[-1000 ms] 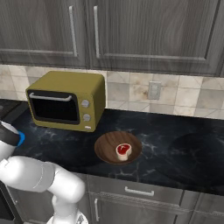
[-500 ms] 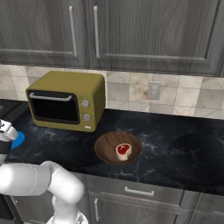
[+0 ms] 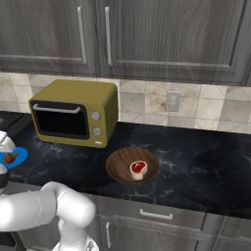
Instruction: Remove the pear from the bowl and place it on the small plate. Then place the bowl with only the steak in the microwave, close the door, and press the start button to microwave the steak.
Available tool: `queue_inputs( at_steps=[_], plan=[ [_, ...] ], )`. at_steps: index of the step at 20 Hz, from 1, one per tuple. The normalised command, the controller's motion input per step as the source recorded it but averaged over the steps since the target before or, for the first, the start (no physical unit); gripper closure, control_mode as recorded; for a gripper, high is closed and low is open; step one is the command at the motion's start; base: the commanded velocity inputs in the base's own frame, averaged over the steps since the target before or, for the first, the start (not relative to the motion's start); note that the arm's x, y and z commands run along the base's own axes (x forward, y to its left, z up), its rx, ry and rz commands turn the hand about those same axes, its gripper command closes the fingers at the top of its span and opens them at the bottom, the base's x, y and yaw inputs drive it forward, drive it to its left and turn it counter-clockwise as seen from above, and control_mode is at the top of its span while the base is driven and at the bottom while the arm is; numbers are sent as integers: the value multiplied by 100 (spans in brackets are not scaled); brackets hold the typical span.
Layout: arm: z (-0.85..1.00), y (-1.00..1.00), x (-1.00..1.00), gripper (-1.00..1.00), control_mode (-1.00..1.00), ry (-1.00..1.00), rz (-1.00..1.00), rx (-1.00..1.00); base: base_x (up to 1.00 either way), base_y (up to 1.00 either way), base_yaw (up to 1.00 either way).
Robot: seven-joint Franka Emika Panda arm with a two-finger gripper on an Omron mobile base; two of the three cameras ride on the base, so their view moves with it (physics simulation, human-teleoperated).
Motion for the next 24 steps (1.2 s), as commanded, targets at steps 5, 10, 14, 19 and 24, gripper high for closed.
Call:
queue_inputs(
  at_steps=[5, 10, 14, 19, 24],
  plan=[
    [7, -87, -36, -100, -100, 0, 0, 0, 0, 0, 0],
    [0, -100, -34, -100, -100, -1, 0, 0, 0, 0, 0],
    [-14, -86, -9, -100, -100, 0, 4, -5, 0, 0, 0],
    [11, -80, 3, -100, -100, 3, 0, -4, 0, 0, 0],
    [30, -88, 0, -100, -100, 5, -6, -5, 0, 0, 0]
  ],
)
